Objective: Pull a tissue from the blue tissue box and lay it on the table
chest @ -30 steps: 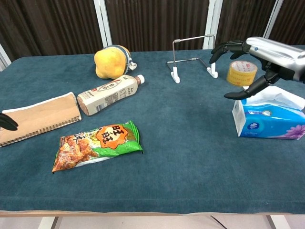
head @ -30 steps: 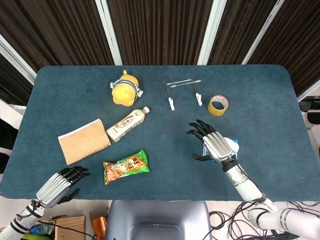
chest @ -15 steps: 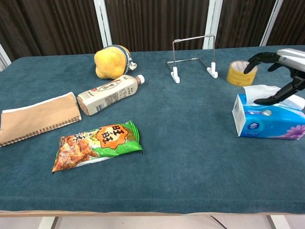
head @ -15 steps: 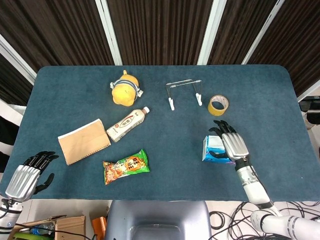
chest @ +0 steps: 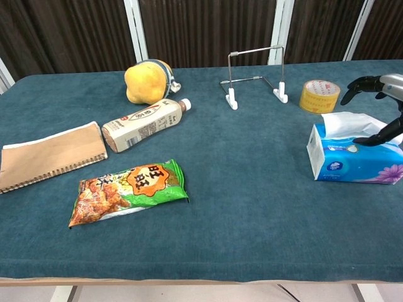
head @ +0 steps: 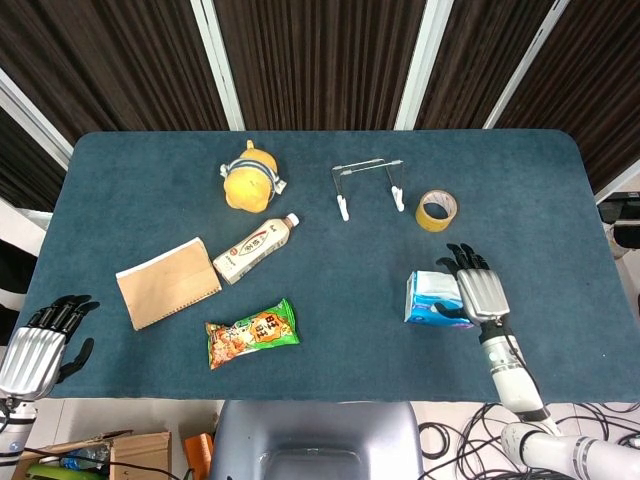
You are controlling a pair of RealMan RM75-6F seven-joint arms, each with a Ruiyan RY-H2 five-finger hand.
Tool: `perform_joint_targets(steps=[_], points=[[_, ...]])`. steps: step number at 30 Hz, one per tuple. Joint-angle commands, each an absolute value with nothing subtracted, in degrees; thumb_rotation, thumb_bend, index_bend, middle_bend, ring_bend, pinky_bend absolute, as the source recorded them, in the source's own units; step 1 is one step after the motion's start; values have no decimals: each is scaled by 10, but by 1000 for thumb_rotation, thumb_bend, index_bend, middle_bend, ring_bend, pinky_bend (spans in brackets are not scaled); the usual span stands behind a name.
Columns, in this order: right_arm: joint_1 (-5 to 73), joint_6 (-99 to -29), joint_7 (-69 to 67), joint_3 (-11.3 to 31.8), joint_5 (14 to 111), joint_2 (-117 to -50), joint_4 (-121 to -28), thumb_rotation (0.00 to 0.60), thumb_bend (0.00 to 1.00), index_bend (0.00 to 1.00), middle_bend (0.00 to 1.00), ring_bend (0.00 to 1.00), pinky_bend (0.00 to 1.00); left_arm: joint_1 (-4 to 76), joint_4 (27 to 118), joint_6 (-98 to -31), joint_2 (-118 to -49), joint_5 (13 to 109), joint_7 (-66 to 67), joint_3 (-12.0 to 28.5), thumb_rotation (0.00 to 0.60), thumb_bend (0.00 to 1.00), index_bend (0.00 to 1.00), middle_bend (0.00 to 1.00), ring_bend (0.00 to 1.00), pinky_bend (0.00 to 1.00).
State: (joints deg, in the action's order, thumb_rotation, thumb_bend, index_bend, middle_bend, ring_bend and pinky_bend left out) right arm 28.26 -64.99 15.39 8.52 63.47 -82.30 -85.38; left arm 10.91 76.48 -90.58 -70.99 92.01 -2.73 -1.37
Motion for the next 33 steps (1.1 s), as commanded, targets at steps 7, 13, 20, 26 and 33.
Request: perform_joint_targets(steps=[7, 13, 20, 26, 33], points=[[281, -648, 180, 82, 632, -832, -841, 600, 307, 387, 62, 9, 160, 109, 765, -895, -711, 929, -31, -13, 600, 427, 275, 235, 198, 355], [281, -643, 190, 83, 625, -836, -836, 600, 387, 404, 62, 9, 160, 109, 765, -888, -711, 931, -32, -12, 600, 427, 275, 235, 199, 355], [278, -651, 184, 84, 639, -841, -826, 600, 515, 457, 71, 10, 161, 109, 766, -883, -711, 932, -30, -10, 600, 427, 275, 235, 198, 355], [273, -666, 181, 84, 655, -849, -812, 600, 601, 612, 137, 40, 186, 108, 767, -879, -710, 932, -31, -9, 600, 427, 275, 235, 198, 355], [272, -670, 182, 85, 664, -856, -799, 600, 649, 753, 185, 76, 221, 107, 768, -877, -709, 932, -35, -7, 600, 427, 275, 235, 198, 355]])
